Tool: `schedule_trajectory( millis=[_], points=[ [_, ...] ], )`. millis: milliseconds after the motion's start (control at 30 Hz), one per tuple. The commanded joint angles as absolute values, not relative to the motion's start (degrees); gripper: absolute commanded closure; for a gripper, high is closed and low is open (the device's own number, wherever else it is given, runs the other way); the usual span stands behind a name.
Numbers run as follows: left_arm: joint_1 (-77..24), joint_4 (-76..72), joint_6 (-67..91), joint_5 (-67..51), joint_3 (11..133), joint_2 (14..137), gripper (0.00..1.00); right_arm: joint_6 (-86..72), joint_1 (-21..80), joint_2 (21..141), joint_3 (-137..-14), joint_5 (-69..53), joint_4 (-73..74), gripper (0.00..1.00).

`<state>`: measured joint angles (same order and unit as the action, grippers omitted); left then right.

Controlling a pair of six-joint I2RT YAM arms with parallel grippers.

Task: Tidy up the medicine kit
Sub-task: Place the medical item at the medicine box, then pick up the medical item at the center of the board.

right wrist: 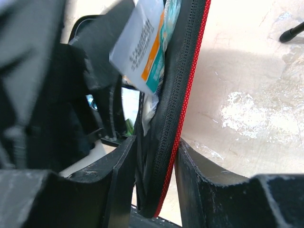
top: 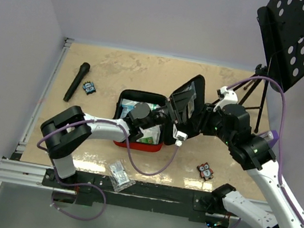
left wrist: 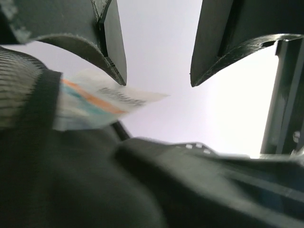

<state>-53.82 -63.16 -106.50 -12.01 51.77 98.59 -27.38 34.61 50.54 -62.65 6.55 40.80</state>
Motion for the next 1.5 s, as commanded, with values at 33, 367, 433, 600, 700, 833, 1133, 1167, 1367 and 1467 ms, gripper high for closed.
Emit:
schedule_trajectory(
  millis=[33,367,433,600,700,833,1133,1167,1367,1467],
  points=[
    [-53.44,-78.39,-90.38,-4.76,52.21,93.71,0.38,-27.25,34.98,50.18,-62.75,5.45,39.11,0.6],
    [-52.21,-69.15,-39.46,33.17,50.97,73.86,0.09,-27.07,34.89,51.41,-62.4,4.66,36.74,0.6],
    [-52.03,-41.28,-18.84,39.27,56.39,67.7,0.09,-26.81,34.98,51.76,-62.23,4.75,36.21,0.6],
    [-52.21,13.73,23.4,34.75,63.47,62.94,0.1,-26.11,34.98,52.56,-61.52,4.31,34.46,0.6],
    [-52.47,24.58,37.48,26.13,57.76,59.6,0.1,-25.67,34.98,53.17,-61.7,4.48,34.02,0.6],
    [-56.76,34.61,54.27,21.01,48.01,57.31,0.13,-25.49,34.98,53.17,-61.44,4.48,33.58,0.6],
    [-62.84,41.47,84.97,20.03,28.31,40.27,0.15,-26.28,34.98,51.95,-57.66,3.25,31.2,0.6],
    [-62.84,44.53,87.17,20.82,28.21,38.25,0.15,-26.37,34.98,51.86,-57.13,2.9,31.03,0.6],
    [-62.84,52.12,97.19,18.73,24.27,33.4,0.13,-26.72,34.98,50.63,-55.2,2.64,30.76,0.6],
    [-62.84,50.45,100.01,15.22,21.1,33.66,0.16,-26.54,34.98,50.71,-55.46,2.9,30.76,0.6]
  ],
)
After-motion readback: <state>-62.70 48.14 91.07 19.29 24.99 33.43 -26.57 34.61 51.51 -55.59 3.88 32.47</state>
